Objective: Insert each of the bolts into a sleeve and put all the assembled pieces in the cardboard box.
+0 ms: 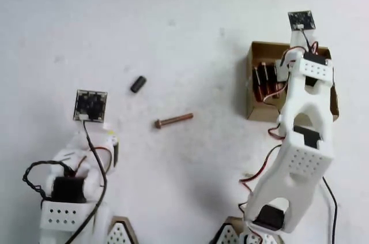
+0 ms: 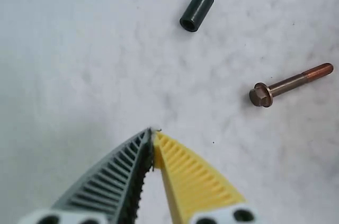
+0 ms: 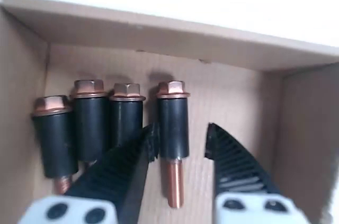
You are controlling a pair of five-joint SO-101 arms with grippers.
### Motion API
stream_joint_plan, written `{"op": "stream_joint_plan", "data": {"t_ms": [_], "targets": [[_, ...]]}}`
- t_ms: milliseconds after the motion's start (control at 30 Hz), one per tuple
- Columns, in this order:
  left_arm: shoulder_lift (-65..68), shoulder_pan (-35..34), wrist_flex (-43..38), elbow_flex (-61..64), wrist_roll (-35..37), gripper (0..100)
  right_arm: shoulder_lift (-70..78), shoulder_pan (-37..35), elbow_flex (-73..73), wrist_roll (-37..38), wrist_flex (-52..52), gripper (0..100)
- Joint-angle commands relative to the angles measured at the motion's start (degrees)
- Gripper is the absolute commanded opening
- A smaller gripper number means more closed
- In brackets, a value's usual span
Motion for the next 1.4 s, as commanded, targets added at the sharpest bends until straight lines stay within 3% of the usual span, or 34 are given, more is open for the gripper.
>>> {"op": "stream_joint_plan", "data": {"t_ms": [0,233,500,700,867,967,1233,1367], "targets": [[-0.2,-0.6,-1.5,-0.3,0.2,2,-8.4,-0.5,-2.3,0.2,4.5,8.7],[-0.2,-0.7,-0.7,-0.5,0.2,2,-18.6,-6.1,-2.3,0.2,16.7,7.7],[-0.2,-5.7,7.6,-6.9,0.2,2,-32.7,-15.4,-2.3,0.0,27.7,7.7],[-0.2,-6.0,11.6,-9.5,-6.5,2,-41.5,-24.0,-2.3,-11.9,34.3,8.0],[-0.2,-6.0,12.7,-9.7,-7.4,2,-42.7,-32.4,-2.2,-14.1,38.0,7.9],[-0.2,-5.9,13.3,-9.6,-11.8,2,-42.8,-35.6,-1.1,-14.1,38.7,7.7],[-0.2,-6.2,8.2,-4.0,-12.1,2,-42.7,-41.0,6.1,-14.2,32.1,7.7],[-0.2,-6.3,7.3,-2.5,-12.0,2,-42.7,-43.5,9.8,-20.1,27.9,8.0]]}}
